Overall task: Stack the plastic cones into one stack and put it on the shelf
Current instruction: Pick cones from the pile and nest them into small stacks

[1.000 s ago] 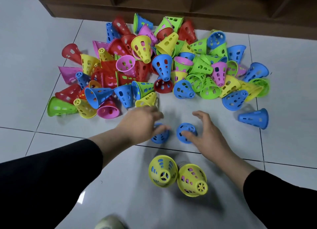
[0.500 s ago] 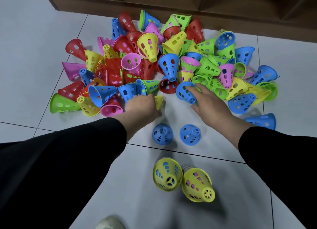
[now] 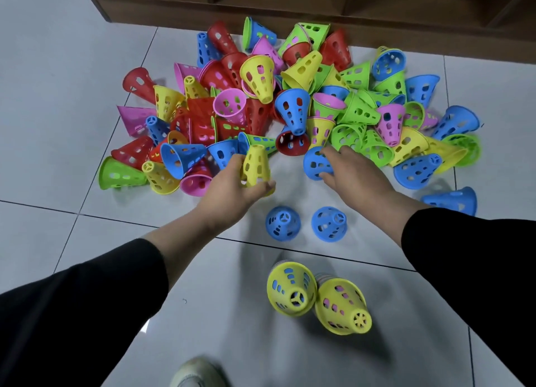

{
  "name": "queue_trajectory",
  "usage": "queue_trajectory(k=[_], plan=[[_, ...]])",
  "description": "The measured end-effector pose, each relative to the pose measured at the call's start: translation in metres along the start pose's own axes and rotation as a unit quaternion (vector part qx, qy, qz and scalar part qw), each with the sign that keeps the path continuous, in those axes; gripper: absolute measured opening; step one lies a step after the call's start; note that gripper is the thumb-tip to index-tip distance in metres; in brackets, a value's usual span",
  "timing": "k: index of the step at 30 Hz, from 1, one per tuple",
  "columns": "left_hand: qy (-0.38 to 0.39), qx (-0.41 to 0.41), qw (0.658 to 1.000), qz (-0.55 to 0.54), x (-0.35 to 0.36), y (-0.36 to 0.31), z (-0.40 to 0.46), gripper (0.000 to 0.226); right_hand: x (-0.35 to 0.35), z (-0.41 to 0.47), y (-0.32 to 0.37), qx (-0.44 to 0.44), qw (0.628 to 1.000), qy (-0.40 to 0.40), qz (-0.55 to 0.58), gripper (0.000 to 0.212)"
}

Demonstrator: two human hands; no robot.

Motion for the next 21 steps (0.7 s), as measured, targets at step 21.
queue_trajectory(k=[21], plan=[[0.153,0.118,0.96,0.205,0.037,-0.002,-0.049,0.064,-0.027,-0.109,-0.004,0.088,0.991,0.073,0.067,0.064]])
Point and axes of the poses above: each hand's wrist, its own z-axis towards the middle knuckle, its own x-axis out of the palm, y = z × x, the point moved 3 cm from there along z, towards the middle knuckle
